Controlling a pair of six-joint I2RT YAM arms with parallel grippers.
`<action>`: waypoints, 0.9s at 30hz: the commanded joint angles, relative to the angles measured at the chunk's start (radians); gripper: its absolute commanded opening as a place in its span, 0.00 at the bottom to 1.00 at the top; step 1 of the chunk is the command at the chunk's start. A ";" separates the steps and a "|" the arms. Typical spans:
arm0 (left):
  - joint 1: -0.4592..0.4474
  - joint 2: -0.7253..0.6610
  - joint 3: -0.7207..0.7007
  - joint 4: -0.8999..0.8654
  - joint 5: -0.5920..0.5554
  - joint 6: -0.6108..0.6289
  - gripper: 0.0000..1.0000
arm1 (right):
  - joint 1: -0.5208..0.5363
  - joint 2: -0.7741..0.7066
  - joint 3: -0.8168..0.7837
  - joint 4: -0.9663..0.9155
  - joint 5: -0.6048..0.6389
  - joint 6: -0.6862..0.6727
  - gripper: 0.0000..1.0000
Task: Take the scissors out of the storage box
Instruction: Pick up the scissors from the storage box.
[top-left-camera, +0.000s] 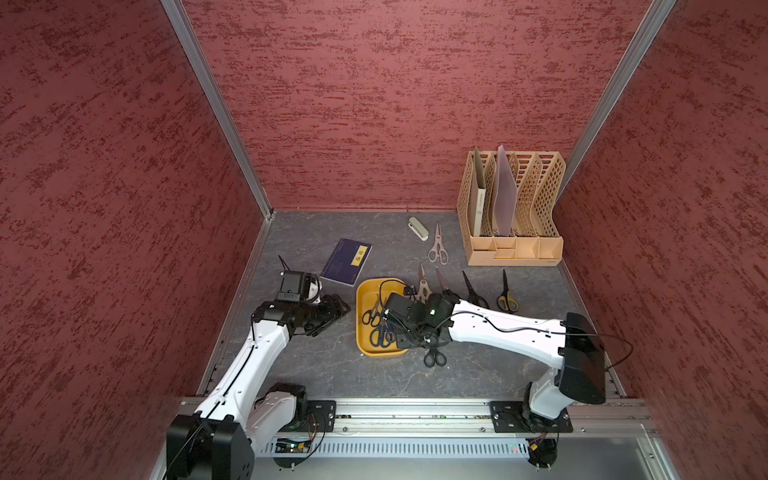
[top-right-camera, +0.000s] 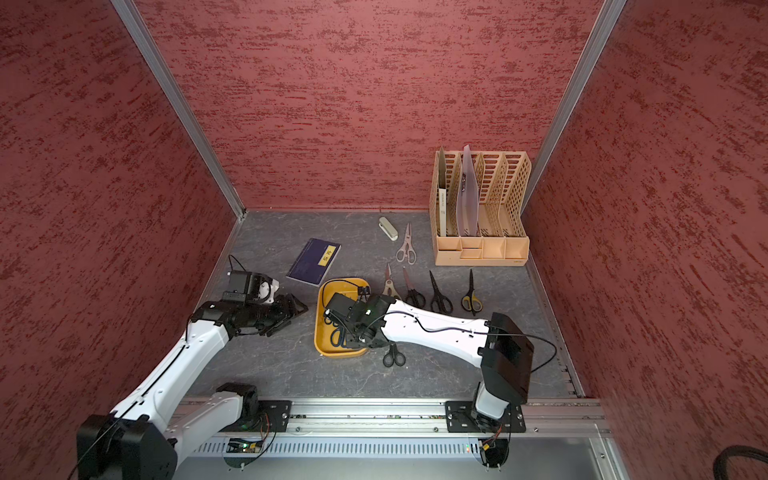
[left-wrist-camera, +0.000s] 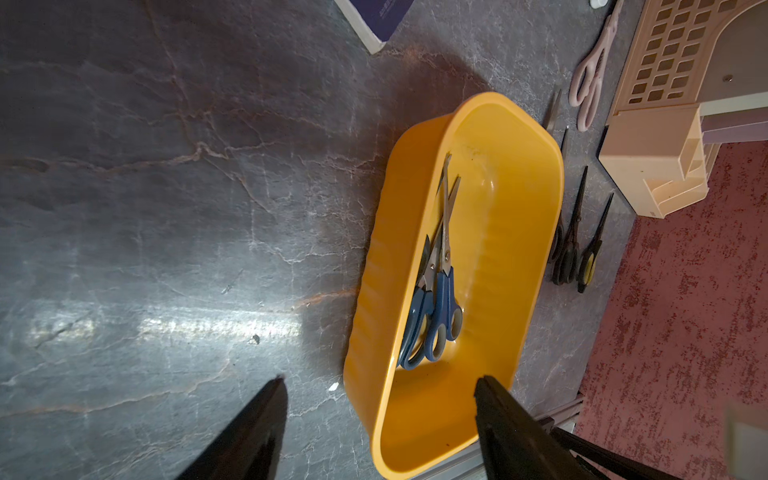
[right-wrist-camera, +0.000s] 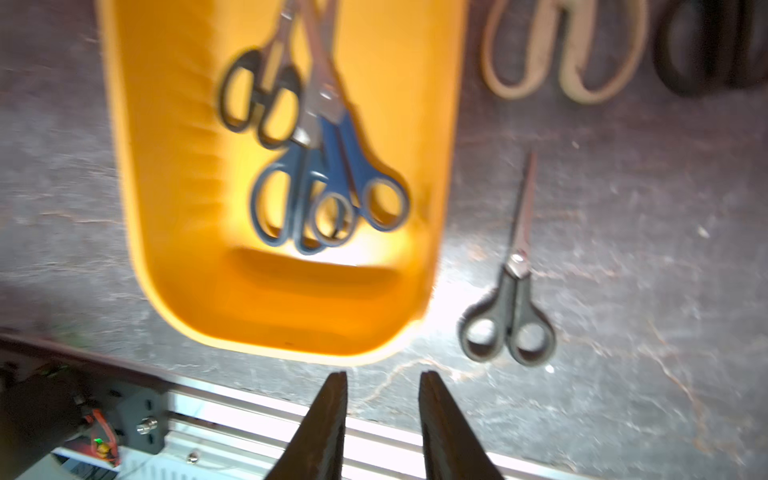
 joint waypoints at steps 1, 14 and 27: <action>0.001 0.016 -0.010 0.041 -0.005 -0.002 0.75 | 0.004 0.083 0.064 -0.017 -0.001 -0.127 0.31; 0.025 0.050 -0.013 0.061 0.005 0.031 0.75 | -0.052 0.256 0.107 0.044 -0.091 -0.217 0.31; 0.052 0.068 0.007 0.037 0.003 0.060 0.75 | -0.124 0.339 0.109 0.108 -0.136 -0.265 0.31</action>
